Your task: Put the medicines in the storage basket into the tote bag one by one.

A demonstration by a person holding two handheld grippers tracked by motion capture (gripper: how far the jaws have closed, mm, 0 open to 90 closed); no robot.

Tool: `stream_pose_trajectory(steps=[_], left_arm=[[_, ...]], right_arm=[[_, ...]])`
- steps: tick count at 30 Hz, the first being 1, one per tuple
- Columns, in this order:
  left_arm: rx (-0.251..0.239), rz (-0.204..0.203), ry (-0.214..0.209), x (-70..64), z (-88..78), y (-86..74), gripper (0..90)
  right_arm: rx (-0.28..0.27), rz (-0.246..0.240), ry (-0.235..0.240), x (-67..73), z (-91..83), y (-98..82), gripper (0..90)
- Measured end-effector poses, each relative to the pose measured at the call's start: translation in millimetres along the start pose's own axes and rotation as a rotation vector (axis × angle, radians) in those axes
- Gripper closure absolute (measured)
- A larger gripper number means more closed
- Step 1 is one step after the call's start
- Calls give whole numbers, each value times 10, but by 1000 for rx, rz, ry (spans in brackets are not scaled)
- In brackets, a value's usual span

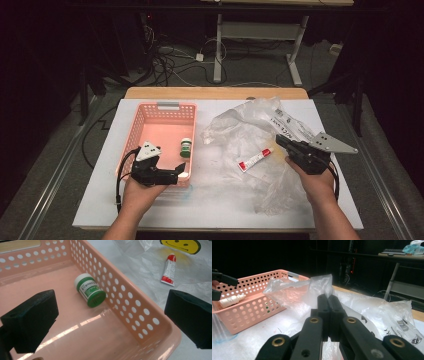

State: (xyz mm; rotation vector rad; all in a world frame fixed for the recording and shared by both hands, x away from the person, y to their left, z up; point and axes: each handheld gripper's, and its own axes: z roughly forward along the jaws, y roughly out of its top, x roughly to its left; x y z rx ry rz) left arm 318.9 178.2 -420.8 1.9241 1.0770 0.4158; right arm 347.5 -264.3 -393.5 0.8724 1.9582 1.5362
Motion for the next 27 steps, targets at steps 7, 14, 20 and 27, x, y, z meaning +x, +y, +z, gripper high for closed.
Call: stream_pose_trajectory(steps=[7, 14, 20, 27], left_arm=[[-9, -5, -4, 8, -9, -1, 0], [-17, -10, -16, 1, -12, 24, 0], [-31, -7, -33, -13, -18, 117, 0], [-11, -11, -33, -10, 4, 247, 0]], right_arm=[[-1, 1, -1, -1, -2, 0, 900], [0, -2, 0, -8, -7, 1, 900], [-2, 0, 1, -6, -8, 2, 900], [-4, 1, 0, -2, -10, 10, 900]])
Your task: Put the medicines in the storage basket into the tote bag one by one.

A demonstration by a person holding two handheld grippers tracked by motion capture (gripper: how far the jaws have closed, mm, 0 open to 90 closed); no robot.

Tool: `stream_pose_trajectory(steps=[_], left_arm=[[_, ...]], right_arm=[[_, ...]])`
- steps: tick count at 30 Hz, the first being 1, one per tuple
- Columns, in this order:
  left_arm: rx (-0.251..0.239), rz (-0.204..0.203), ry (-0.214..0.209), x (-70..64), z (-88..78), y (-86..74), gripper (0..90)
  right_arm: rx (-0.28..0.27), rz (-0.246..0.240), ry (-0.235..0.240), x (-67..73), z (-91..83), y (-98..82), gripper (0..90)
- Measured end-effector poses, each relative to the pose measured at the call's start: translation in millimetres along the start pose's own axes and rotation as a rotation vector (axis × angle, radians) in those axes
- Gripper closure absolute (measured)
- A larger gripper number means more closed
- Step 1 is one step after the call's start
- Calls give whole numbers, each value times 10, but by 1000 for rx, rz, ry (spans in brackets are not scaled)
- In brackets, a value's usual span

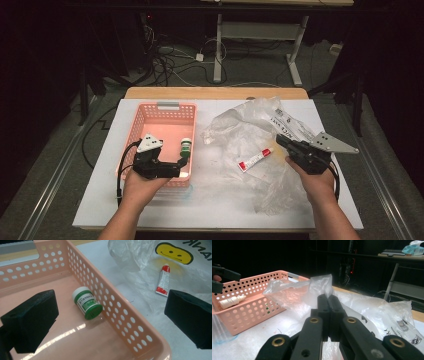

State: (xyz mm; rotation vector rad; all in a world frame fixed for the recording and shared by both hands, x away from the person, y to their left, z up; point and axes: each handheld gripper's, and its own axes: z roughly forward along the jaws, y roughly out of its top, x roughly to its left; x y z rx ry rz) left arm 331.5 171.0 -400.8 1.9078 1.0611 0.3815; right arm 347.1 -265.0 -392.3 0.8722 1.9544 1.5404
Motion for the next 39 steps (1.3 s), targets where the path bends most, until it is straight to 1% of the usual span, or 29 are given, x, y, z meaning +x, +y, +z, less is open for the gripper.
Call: stream_pose_trajectory(steps=[3, 6, 12, 16, 19, 24, 27, 29, 30, 35, 39], left_arm=[[-15, 5, 2, -5, 4, 58, 0], [-28, -2, 4, 12, 18, 126, 0], [-38, 1, 21, 59, 96, 242, 0], [-32, -2, 24, 116, 179, 305, 0], [-17, -5, 32, 167, 252, 344, 0], [24, -12, 49, 254, 363, 377, 0], [44, -33, 54, 319, 419, 379, 0], [59, -40, 66, 358, 455, 376, 0], [68, -50, 70, 374, 472, 373, 0], [120, -75, 81, 451, 556, 358, 0], [175, -76, 89, 484, 614, 352, 17]], right_arm=[[0, 2, 0, 0, -3, 1, 900], [-1, 5, -3, 1, -1, 1, 900], [-1, 8, -3, 1, -4, 3, 900], [-2, 8, -3, -1, -4, 3, 900], [-3, 6, -1, 3, -2, 5, 900], [-6, 7, -3, -5, -10, 7, 900], [-6, 8, -3, -8, -12, 7, 900], [-6, 2, -3, -14, -13, 8, 900], [-6, 4, -3, -14, -14, 9, 900], [-9, 9, -4, -18, -21, 12, 900], [-12, 7, -3, -20, -25, 17, 900]])
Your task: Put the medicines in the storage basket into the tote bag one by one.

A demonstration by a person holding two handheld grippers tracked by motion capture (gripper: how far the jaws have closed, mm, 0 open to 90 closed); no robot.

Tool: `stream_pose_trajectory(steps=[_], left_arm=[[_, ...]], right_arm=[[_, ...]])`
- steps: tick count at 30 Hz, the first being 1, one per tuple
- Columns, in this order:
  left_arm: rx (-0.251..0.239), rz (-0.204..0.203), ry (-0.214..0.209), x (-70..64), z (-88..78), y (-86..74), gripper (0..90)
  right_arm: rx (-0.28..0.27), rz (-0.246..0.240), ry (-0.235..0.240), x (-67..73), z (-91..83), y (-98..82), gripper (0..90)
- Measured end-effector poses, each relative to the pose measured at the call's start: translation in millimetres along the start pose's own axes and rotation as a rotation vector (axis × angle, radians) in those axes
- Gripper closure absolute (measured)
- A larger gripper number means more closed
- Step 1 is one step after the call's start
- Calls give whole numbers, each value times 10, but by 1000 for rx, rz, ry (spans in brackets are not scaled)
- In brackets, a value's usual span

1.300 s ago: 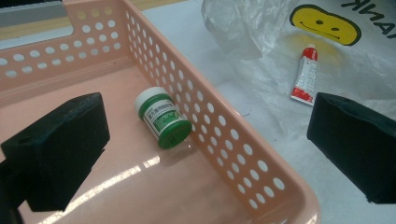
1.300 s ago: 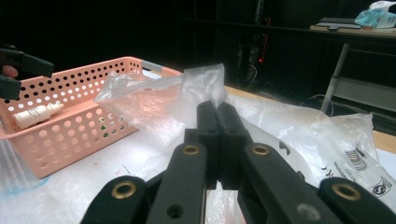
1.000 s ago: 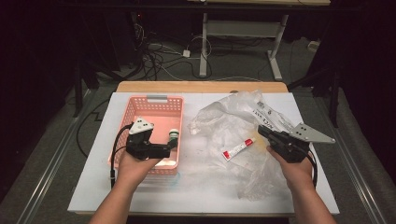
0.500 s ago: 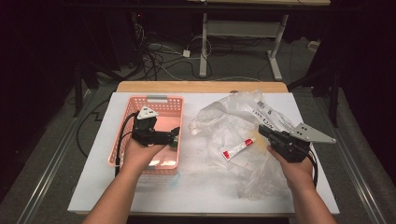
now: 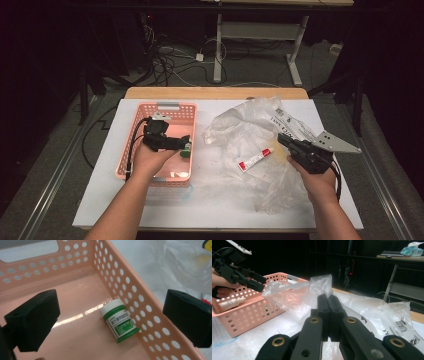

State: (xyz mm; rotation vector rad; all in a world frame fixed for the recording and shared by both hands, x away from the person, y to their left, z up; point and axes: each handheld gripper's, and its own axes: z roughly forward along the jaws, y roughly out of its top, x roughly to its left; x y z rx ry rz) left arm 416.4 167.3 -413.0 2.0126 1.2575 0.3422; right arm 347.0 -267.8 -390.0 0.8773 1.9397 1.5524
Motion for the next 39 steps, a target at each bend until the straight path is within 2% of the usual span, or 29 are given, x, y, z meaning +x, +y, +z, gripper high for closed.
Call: stream_pose_trajectory(steps=[4, 9, 13, 18, 21, 29, 39], left_arm=[[45, 4, 3, 11, 44, 12, 68], [102, 5, -18, 7, 121, 23, 127], [154, -21, -39, 28, 211, 28, 152], [216, -29, -51, 43, 307, 30, 210], [247, -26, -48, 38, 353, 26, 248], [290, -14, -38, 13, 423, 9, 335], [382, -1, 15, 9, 519, -27, 425]], right_arm=[[0, -2, 0, -4, -1, 0, 900], [-2, -2, 0, -9, -1, -1, 900], [-1, -2, 0, -7, 1, -2, 900], [-2, -2, -1, -11, -1, -2, 900], [0, 0, -2, -10, -1, -3, 900], [-3, 2, -5, -18, -8, -6, 900], [-3, 2, -5, -17, -9, -5, 900]])
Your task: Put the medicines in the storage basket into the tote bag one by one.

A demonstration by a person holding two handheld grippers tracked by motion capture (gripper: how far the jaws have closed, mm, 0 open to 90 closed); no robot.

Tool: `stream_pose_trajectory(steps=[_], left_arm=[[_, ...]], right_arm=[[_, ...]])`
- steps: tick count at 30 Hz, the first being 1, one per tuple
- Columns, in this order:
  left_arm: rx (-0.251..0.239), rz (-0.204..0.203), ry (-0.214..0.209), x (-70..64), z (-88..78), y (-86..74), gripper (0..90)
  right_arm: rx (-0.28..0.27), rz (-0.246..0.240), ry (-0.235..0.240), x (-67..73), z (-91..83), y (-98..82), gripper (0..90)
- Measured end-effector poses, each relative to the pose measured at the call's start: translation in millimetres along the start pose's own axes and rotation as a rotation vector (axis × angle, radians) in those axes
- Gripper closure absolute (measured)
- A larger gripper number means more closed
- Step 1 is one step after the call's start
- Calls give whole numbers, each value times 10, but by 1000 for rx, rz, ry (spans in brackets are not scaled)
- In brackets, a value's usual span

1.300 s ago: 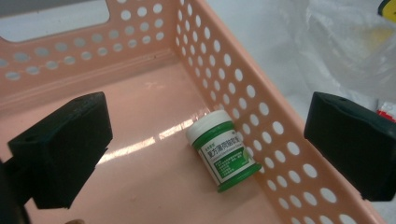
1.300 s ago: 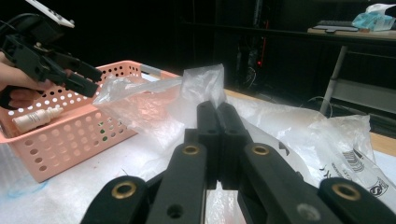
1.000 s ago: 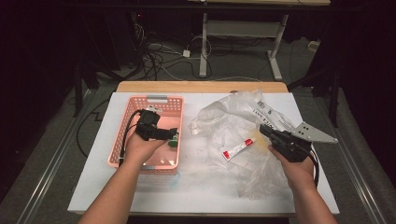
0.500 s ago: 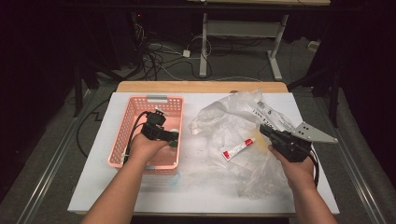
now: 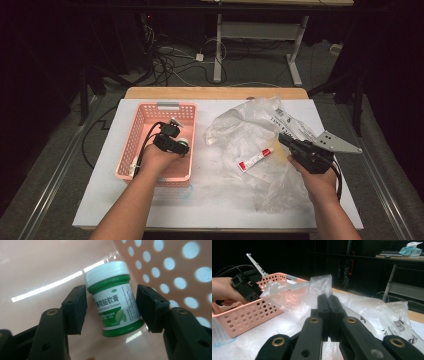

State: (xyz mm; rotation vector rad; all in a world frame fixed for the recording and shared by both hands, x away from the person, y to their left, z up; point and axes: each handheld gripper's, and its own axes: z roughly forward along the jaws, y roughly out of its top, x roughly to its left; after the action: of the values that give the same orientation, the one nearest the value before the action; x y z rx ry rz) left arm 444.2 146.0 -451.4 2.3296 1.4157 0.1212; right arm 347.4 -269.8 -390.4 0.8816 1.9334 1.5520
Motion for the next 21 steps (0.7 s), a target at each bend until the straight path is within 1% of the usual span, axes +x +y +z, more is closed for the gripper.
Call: stream_pose_trajectory(steps=[2, 7, 12, 21], left_arm=[[17, 2, 7, 1, 20, 0, 434], [32, 4, 22, -2, 43, -1, 473], [29, -4, 29, 11, 41, -4, 529], [27, 15, 48, -14, 41, -7, 537]], right_arm=[[1, -2, 0, 0, -1, -1, 900], [1, -3, 0, -1, -3, -3, 900], [1, -3, 0, -2, -7, -5, 900], [4, 0, -1, -1, -7, -9, 900]])
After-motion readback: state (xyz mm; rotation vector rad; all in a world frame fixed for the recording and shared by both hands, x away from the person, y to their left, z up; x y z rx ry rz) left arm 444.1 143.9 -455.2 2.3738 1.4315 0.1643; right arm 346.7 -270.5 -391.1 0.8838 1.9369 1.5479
